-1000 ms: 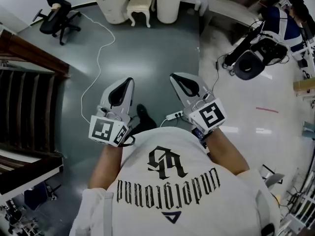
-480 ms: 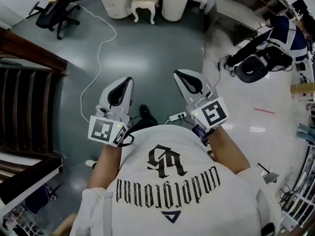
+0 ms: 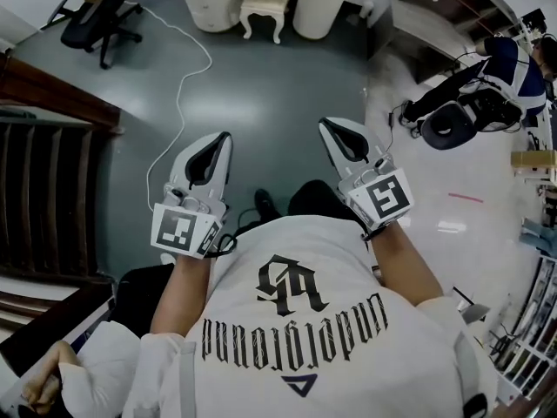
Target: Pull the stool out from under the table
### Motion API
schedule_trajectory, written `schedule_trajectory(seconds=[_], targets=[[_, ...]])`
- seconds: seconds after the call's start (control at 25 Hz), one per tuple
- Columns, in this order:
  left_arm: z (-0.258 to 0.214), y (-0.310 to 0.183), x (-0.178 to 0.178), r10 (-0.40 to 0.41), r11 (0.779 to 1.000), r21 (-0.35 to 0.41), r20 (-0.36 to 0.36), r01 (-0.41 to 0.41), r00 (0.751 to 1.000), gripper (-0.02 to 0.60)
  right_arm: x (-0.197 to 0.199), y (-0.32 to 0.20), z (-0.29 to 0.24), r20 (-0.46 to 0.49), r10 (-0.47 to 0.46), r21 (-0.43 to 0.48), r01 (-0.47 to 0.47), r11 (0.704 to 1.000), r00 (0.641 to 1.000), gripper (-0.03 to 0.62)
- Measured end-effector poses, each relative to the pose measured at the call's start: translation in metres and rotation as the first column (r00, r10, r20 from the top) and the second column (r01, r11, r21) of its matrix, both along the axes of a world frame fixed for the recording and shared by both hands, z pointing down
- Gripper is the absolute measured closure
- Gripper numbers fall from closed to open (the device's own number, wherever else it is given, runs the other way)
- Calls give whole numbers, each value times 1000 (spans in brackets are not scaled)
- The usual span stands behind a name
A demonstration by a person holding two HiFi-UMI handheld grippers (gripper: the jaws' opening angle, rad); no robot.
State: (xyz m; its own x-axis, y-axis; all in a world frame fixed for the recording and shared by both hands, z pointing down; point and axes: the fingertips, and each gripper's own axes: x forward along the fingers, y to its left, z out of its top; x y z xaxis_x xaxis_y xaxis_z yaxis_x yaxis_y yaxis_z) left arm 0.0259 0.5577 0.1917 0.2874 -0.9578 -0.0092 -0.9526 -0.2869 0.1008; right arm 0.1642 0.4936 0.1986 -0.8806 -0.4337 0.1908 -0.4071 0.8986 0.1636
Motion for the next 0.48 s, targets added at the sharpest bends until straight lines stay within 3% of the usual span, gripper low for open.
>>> schedule_trajectory(seconds=[0.48], targets=[[12,-49,-58,-82,996,-33,21,82,996,574,-57,-69,15,36,-61,-15,61,998,998,592]])
